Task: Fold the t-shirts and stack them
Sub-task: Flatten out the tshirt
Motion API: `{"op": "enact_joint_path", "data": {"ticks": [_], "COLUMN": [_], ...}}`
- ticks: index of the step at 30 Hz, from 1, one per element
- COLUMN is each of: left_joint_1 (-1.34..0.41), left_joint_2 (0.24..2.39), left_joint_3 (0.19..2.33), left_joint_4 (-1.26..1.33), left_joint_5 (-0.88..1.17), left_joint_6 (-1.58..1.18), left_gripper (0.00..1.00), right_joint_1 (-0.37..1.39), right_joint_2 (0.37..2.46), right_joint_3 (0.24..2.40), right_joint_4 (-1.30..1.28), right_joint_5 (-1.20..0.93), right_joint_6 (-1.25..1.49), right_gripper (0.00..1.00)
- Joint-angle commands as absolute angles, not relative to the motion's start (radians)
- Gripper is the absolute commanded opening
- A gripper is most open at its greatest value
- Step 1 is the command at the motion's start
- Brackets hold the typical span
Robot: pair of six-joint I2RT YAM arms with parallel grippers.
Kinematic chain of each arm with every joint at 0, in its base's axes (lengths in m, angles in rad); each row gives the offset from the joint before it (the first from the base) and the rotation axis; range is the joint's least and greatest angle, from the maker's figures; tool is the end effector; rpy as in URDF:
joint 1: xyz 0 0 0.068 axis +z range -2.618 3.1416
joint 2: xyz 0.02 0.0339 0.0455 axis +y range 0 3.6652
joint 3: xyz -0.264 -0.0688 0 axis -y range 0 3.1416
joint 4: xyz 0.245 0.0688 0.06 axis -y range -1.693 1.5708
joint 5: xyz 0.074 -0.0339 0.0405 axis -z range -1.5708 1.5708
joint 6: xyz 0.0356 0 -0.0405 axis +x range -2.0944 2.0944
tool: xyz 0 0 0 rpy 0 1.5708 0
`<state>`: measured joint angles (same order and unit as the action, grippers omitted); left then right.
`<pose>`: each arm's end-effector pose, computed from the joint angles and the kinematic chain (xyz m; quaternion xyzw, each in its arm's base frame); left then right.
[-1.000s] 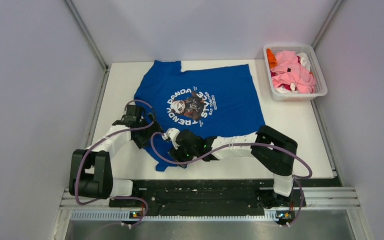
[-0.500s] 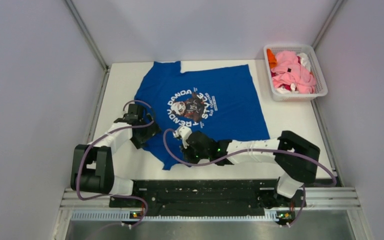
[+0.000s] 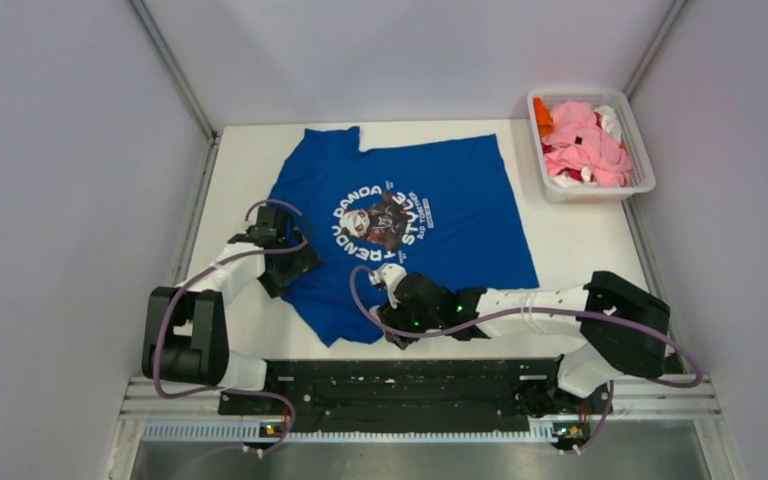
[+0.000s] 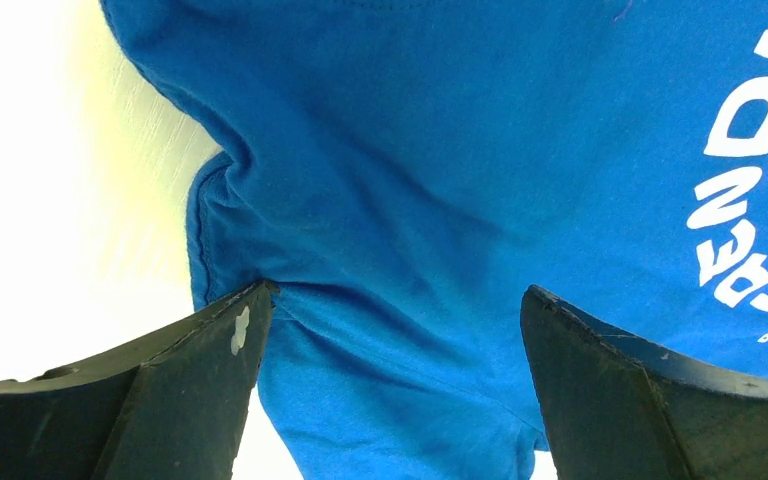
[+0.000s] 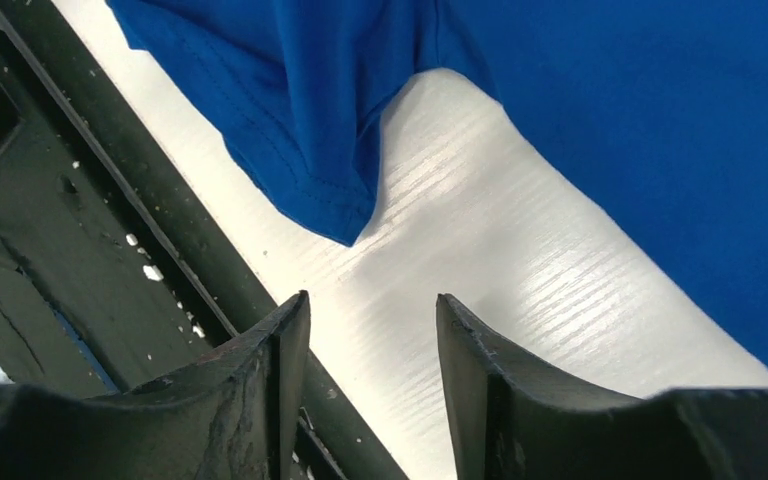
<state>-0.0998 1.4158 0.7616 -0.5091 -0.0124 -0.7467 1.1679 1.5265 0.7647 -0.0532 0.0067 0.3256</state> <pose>0.2524 -0.0248 0.1722 -0.3124 0.9281 -0.0776 0.1870 0.1187 0.2779 0.1718 -0.3788 0.8487 0.2483 0.2729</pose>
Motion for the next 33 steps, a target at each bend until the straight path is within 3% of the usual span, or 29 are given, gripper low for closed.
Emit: {"op": "enact_joint_path", "data": {"ticks": [1,7,15,23,28,33], "left_joint_1": [-0.097,-0.107,-0.316,-0.592,-0.642,-0.643], "left_joint_2": [1.375,1.272,1.008,0.797,0.776,0.881], "left_joint_3": [0.802,0.8,0.754,0.582,0.483,0.499], "left_joint_4": [-0.548,-0.578,-0.823,-1.058,-0.905,-0.825], "left_joint_5": [-0.017,0.092,-0.047,-0.048,0.064,0.013], "left_joint_6": [-0.713,-0.7,-0.786,-0.979,-1.021,-1.005], "left_gripper": [0.99,0.99,0.99,0.83,0.73,0.57], "right_joint_1": [1.179,1.181,1.183,1.184,1.183,1.182], "right_joint_2": [1.452,1.502,1.497,1.509,1.56,1.607], "right_joint_3": [0.814,0.868,0.812,0.757,0.766,0.781], "right_joint_4": [-0.058,0.032,0.08,0.089,0.103,0.135], "right_joint_5": [0.022,-0.054,-0.024,-0.065,-0.053,-0.063], "right_joint_6": [0.286,0.272,0.412,0.488,0.499,0.501], "right_gripper": [0.52,0.58,0.58,0.57,0.53,0.49]}}
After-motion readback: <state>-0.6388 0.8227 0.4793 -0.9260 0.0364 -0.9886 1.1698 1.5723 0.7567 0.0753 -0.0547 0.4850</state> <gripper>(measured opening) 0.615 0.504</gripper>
